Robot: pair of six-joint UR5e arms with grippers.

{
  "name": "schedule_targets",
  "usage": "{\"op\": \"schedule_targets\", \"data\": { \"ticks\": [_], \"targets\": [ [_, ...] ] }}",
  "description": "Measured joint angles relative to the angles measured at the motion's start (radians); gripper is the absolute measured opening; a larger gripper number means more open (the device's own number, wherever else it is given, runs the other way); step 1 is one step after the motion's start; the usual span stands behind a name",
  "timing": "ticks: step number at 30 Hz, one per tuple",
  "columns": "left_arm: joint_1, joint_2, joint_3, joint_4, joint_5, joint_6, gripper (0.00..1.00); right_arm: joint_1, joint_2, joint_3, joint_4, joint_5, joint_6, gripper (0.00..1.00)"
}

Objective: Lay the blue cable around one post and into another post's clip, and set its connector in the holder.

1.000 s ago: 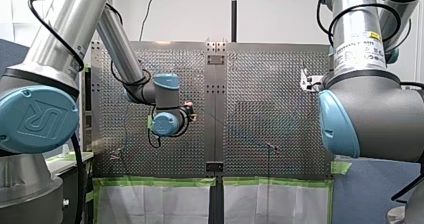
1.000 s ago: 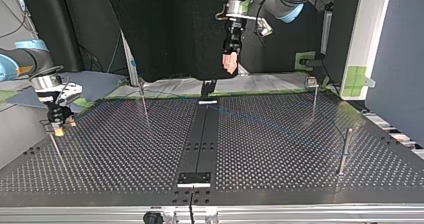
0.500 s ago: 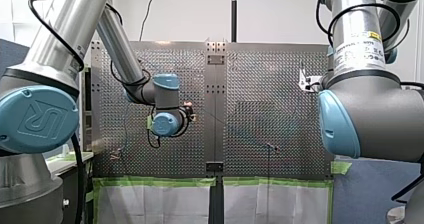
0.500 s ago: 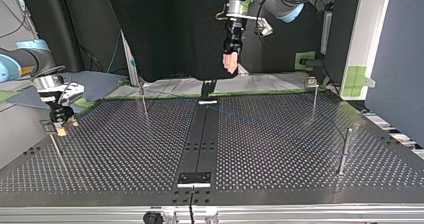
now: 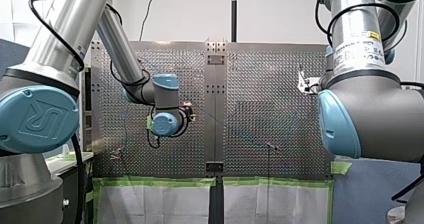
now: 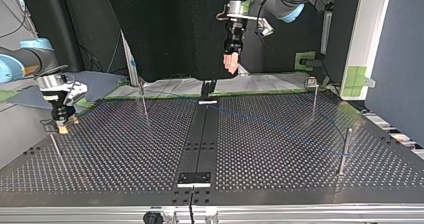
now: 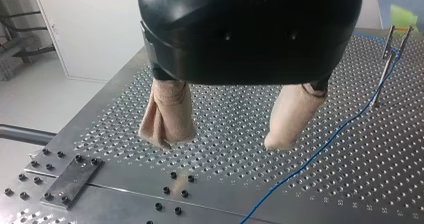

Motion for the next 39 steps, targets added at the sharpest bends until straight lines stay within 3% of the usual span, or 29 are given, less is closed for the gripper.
{"op": "schedule_targets", "data": {
  "ticks": [8,19,28,39],
  "targets": [
    [0.002,0.000,0.000,0.000,0.000,0.000,1.00,0.012,0.000,0.000,0.015,0.007,-0.025,0.99],
    [0.007,0.000,0.000,-0.002,0.000,0.000,1.00,0.020,-0.008,0.002,0.054,0.045,-0.076,0.99],
    [0.013,0.000,0.000,-0.005,0.001,0.000,1.00,0.027,-0.042,0.019,0.056,0.050,-0.083,0.99],
    [0.018,0.000,0.000,-0.016,0.001,0.001,1.00,0.045,-0.048,0.049,0.046,0.076,-0.084,0.99]
  ]
}}
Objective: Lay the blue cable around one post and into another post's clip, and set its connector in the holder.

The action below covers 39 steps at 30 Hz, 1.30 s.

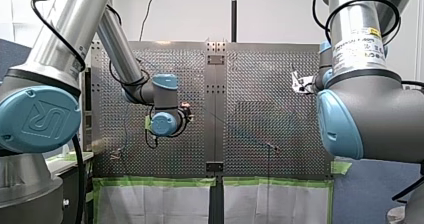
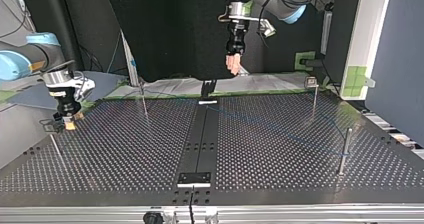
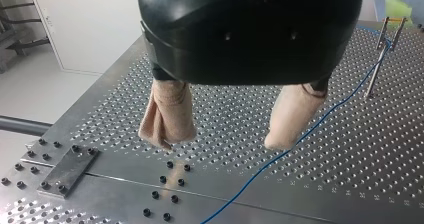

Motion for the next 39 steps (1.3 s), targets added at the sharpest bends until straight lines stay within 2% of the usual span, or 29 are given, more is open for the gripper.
{"op": "schedule_targets", "data": {
  "ticks": [14,26,29,32,36,39],
  "targets": [
    [0.009,0.000,-0.013,0.002,0.003,-0.002,1.00,0.014,-0.012,0.025,0.007,0.066,-0.004,0.99],
    [0.017,0.000,-0.014,0.002,0.017,-0.007,1.00,0.029,-0.045,0.055,0.009,0.111,0.000,0.99],
    [0.018,0.000,-0.014,0.002,0.019,-0.013,1.00,0.040,-0.060,0.071,0.008,0.119,-0.004,0.99],
    [0.021,0.000,-0.014,0.004,0.024,-0.023,1.00,0.059,-0.083,0.096,-0.002,0.120,-0.007,0.99],
    [0.025,0.000,-0.014,0.006,0.038,-0.034,1.00,0.092,-0.112,0.132,-0.031,0.122,-0.003,0.99],
    [0.028,0.000,-0.014,0.004,0.043,-0.041,1.00,0.119,-0.120,0.159,-0.057,0.135,0.000,0.99]
  ]
}}
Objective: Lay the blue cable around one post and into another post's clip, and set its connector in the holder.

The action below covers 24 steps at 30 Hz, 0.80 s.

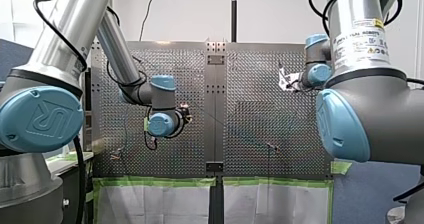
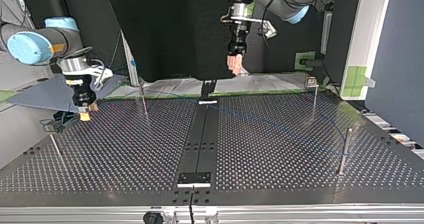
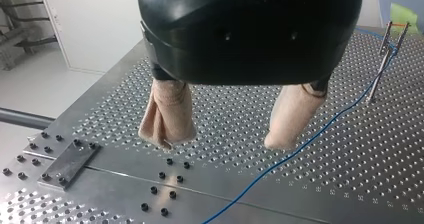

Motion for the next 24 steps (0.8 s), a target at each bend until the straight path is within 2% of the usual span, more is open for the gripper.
{"op": "schedule_targets", "data": {
  "ticks": [4,9,12,17,21,24],
  "targets": [
    [0.010,0.000,0.000,-0.003,0.012,-0.024,1.00,0.034,-0.002,0.034,-0.033,0.028,-0.007,0.99],
    [0.021,0.000,0.002,-0.017,0.038,-0.055,1.00,0.077,0.009,0.077,-0.076,0.071,0.013,0.99],
    [0.029,0.000,0.003,-0.036,0.045,-0.057,1.00,0.101,0.029,0.101,-0.101,0.095,0.011,0.99],
    [0.042,0.000,0.003,-0.076,0.048,-0.042,1.00,0.144,0.070,0.136,-0.143,0.137,-0.023,0.99],
    [0.052,0.000,0.003,-0.110,0.048,-0.031,1.00,0.179,0.105,0.123,-0.176,0.172,-0.057,0.99],
    [0.058,0.000,0.003,-0.133,0.051,-0.029,1.00,0.206,0.132,0.106,-0.190,0.199,-0.075,0.99]
  ]
}}
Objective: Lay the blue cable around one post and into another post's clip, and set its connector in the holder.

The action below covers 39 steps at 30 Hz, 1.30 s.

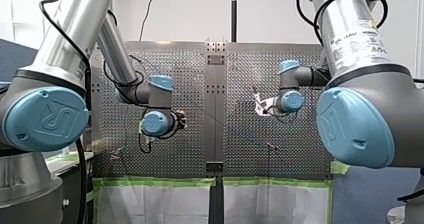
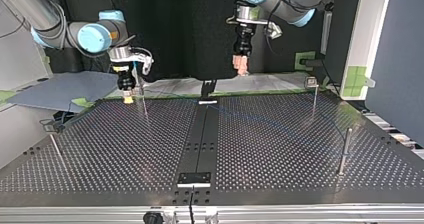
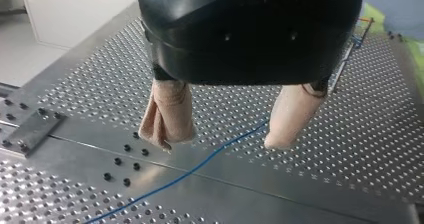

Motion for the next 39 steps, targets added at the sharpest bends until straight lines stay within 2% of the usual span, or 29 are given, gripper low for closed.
{"op": "schedule_targets", "data": {
  "ticks": [7,12,17,23,29,34,39],
  "targets": [
    [0.007,0.000,0.000,-0.030,0.012,0.001,1.00,0.071,0.057,-0.021,-0.029,0.071,-0.001,0.99],
    [0.010,0.000,0.000,-0.039,0.016,0.005,1.00,0.127,0.064,-0.032,-0.020,0.127,-0.008,0.99],
    [0.012,0.000,0.000,-0.040,0.017,0.005,1.00,0.175,0.065,-0.033,-0.001,0.175,-0.016,0.99],
    [0.015,0.000,0.000,-0.043,0.017,0.006,1.00,0.232,0.065,-0.034,0.003,0.232,-0.011,0.99],
    [0.021,0.000,0.000,-0.048,0.017,0.003,1.00,0.283,0.065,-0.033,0.004,0.283,0.012,0.99],
    [0.027,0.000,0.000,-0.050,0.017,-0.001,1.00,0.326,0.066,-0.020,0.014,0.326,0.051,0.99],
    [0.032,0.000,0.000,-0.055,0.015,0.001,1.00,0.370,0.067,0.015,-0.017,0.370,0.088,0.99]
  ]
}}
